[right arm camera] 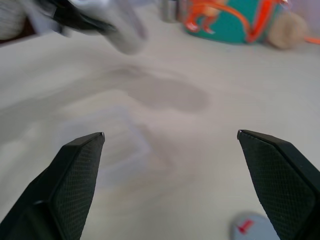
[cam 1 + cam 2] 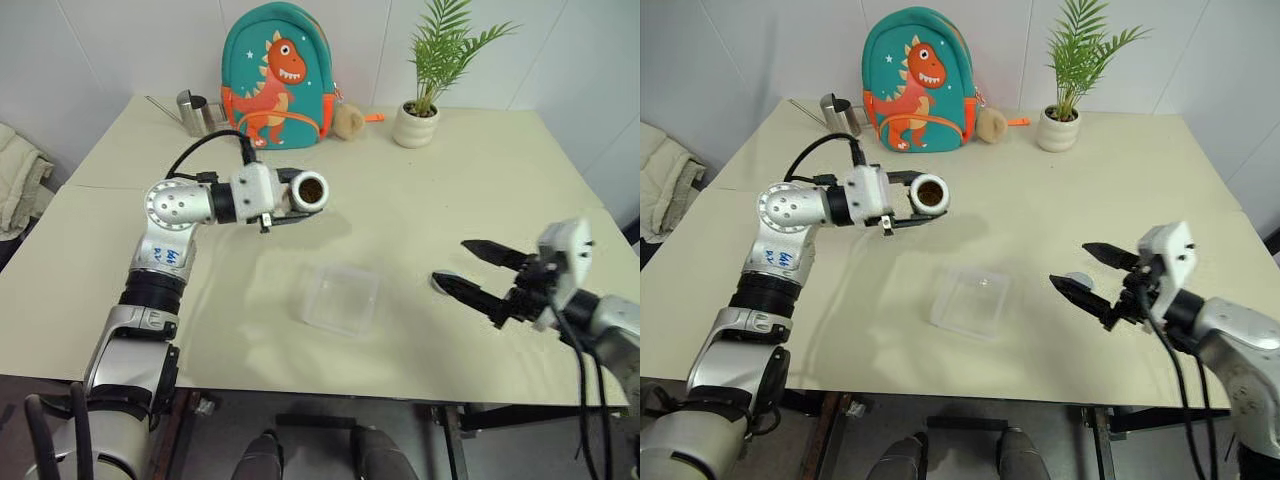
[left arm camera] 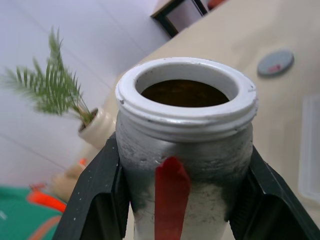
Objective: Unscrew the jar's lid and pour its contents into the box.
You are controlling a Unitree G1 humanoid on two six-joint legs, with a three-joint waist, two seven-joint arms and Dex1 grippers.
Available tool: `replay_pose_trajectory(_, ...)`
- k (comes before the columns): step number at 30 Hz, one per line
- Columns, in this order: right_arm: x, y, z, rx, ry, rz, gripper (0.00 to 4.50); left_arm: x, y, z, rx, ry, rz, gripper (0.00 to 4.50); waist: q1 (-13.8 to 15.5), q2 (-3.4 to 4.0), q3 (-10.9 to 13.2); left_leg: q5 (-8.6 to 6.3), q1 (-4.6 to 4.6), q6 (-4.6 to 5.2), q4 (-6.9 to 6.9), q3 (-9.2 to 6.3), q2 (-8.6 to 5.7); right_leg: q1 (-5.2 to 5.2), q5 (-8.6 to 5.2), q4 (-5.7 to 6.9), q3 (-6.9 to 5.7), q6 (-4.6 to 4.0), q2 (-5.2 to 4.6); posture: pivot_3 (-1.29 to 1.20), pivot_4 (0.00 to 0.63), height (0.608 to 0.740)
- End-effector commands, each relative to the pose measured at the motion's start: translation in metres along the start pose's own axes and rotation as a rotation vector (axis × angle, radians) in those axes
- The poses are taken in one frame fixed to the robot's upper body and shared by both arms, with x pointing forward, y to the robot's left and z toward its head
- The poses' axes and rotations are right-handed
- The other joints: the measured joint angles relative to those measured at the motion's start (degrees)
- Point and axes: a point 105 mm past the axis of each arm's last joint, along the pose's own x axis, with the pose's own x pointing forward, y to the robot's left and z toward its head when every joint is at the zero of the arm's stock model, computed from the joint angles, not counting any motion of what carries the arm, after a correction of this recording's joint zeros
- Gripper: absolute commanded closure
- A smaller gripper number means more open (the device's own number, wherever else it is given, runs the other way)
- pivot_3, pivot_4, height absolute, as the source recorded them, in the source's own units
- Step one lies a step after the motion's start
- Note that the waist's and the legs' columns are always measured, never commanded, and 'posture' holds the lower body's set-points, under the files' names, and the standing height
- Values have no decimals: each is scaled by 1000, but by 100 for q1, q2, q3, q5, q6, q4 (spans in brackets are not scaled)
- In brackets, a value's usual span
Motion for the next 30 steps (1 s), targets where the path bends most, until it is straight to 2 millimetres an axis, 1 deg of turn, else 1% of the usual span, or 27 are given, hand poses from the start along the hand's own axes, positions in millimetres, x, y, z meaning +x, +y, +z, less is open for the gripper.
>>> replay_pose_trajectory(1,-11,6,3,-31,36,38,20,11,-7,12,302,0,-60,2470,4,0,0,0,0,0,1,1,-1,0,0,-1,1,1,-2,0,150,740)
replay_pose_trajectory(4,-13,-1,2,-44,48,5,20,22,-10,21,481,-31,-60,2470,-11,-2,1,0,0,1,12,10,-3,1,3,-3,10,6,-2,0,150,740)
replay_pose_trajectory(6,-12,-6,3,-57,42,-17,20,32,-7,28,648,-36,-47,2470,-6,-4,2,0,-2,1,23,10,-3,2,4,-3,11,7,-1,0,150,740)
replay_pose_trajectory(9,-9,-8,4,-66,34,-23,20,45,-3,39,833,-59,-6,2470,-6,-6,3,0,-7,2,42,11,-4,8,8,-7,13,15,-1,0,150,740)
replay_pose_trajectory(11,-7,-8,4,-67,30,-23,20,52,-6,44,966,-87,-13,2470,-9,-6,3,0,-7,2,46,16,-5,14,11,-16,18,22,-1,0,150,740)
replay_pose_trajectory(13,-6,-7,5,-64,28,-20,20,59,-17,45,1109,-113,-56,2470,-13,-6,3,-1,-7,2,46,20,-5,14,13,-18,23,25,-1,0,150,740)
replay_pose_trajectory(17,-10,-6,7,-65,27,-21,20,67,-34,44,1363,-184,-36,2470,-7,-7,4,-2,-7,2,43,21,-5,12,10,-17,24,30,-2,0,150,740)
replay_pose_trajectory(18,-10,-6,7,-65,28,-21,20,68,-35,43,1396,-199,-28,2470,-6,-7,4,-2,-9,3,43,20,-6,11,10,-17,23,30,-2,0,150,740)
replay_pose_trajectory(22,-20,1,17,-27,5,5,20,67,-39,27,1574,-204,2,2470,0,-8,5,-3,-11,4,44,21,-7,9,9,-15,23,31,-3,0,150,740)
replay_pose_trajectory(24,-23,5,17,-16,21,20,20,67,-33,31,1632,-226,67,2470,-8,-8,5,-3,-11,4,44,21,-7,9,9,-14,23,31,-3,0,150,740)
replay_pose_trajectory(26,-24,15,17,8,28,63,20,67,-27,37,1661,-249,142,2470,-3,-10,6,-4,-11,5,43,22,-7,9,8,-14,22,30,-2,0,150,740)
replay_pose_trajectory(30,-26,31,20,37,22,125,20,67,-24,43,1709,-295,203,2470,-3,-10,6,-6,-14,5,42,22,-7,6,7,-16,21,31,-3,0,150,740)
